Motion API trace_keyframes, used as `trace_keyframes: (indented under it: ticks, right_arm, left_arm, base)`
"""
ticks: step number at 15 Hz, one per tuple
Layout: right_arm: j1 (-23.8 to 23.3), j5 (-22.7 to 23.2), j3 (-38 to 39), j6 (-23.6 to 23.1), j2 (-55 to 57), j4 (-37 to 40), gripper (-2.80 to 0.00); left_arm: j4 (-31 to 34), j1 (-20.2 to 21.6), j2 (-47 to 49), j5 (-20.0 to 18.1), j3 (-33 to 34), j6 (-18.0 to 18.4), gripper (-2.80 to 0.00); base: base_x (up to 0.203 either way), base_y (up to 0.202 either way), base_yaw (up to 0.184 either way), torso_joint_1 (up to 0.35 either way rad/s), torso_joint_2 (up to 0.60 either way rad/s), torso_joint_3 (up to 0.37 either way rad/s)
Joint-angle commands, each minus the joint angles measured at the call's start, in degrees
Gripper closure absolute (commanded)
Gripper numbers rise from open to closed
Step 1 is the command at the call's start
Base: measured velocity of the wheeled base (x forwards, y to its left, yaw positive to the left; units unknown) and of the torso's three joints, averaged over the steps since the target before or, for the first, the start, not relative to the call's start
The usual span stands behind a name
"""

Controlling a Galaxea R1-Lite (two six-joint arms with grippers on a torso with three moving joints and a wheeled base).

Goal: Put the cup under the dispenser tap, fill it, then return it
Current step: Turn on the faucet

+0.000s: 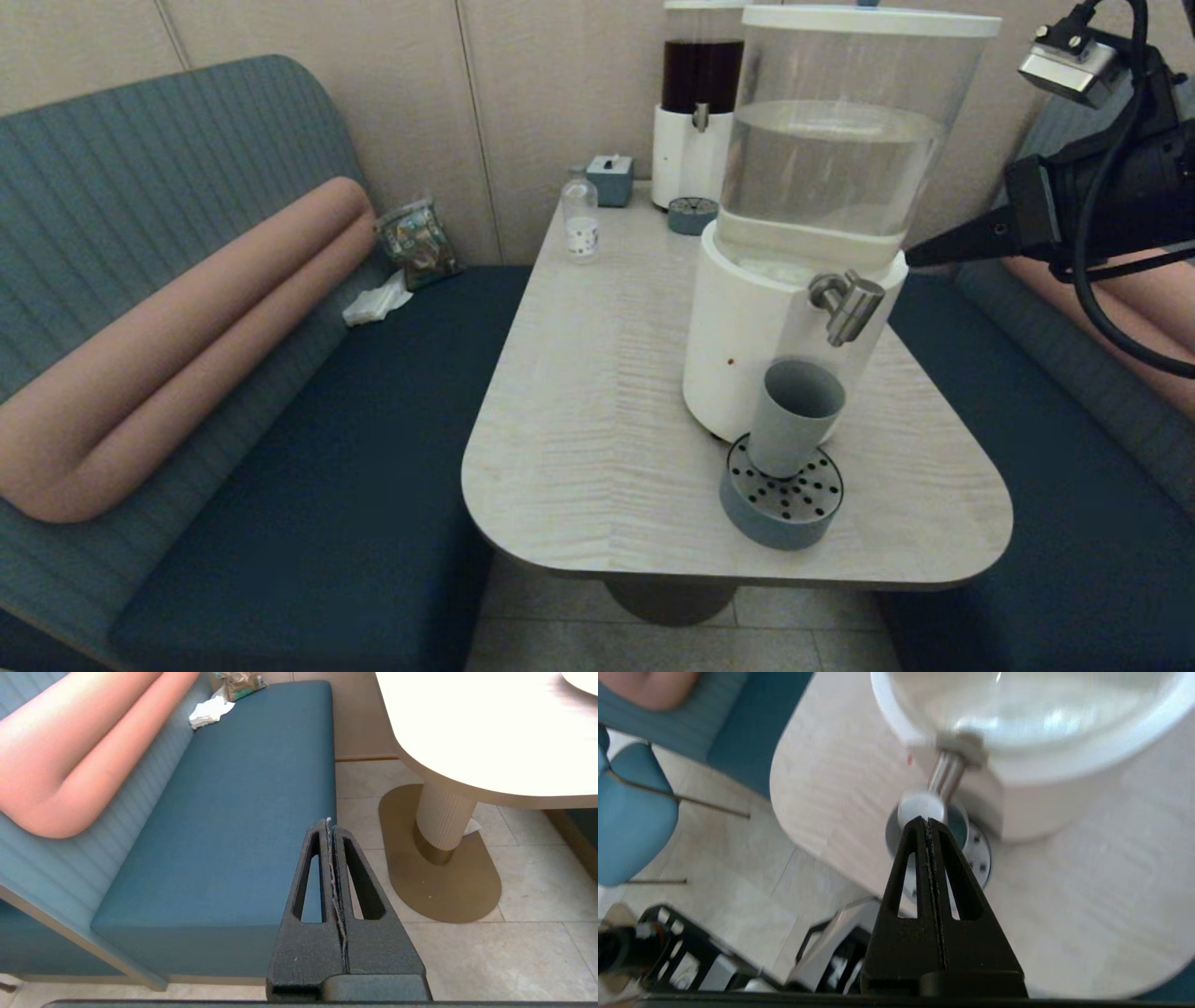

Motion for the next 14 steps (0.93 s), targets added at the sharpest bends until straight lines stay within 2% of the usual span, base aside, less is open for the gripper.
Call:
trace_keyframes:
  ticks: [1, 9, 14]
  right_arm:
    - [0.07, 0.14, 0.79, 0.05, 0.74, -1.63, 0.0]
    - [-1.28, -1.5, 2.34, 0.14, 4.18, -7.77, 0.0]
    - [-2.39, -1.44, 2.42, -0.3, 5.4, -8.32, 0.0]
  left_arm:
    - [-0.02, 0.02, -0.01, -0.02, 0.0, -0.02, 0.0]
    - [-0.02, 0.02, -0.01, -0.02, 0.0, 0.05, 0.0]
    - [-0.02, 0.02, -0.01, 0.05, 0.0, 0.05, 0.0]
  base:
    - [0.0, 0.0, 0.0, 0.0, 0.0, 0.0]
    - [0.0, 0.0, 0.0, 0.0, 0.0, 0.0]
    - [0.0, 0.0, 0.0, 0.0, 0.0, 0.0]
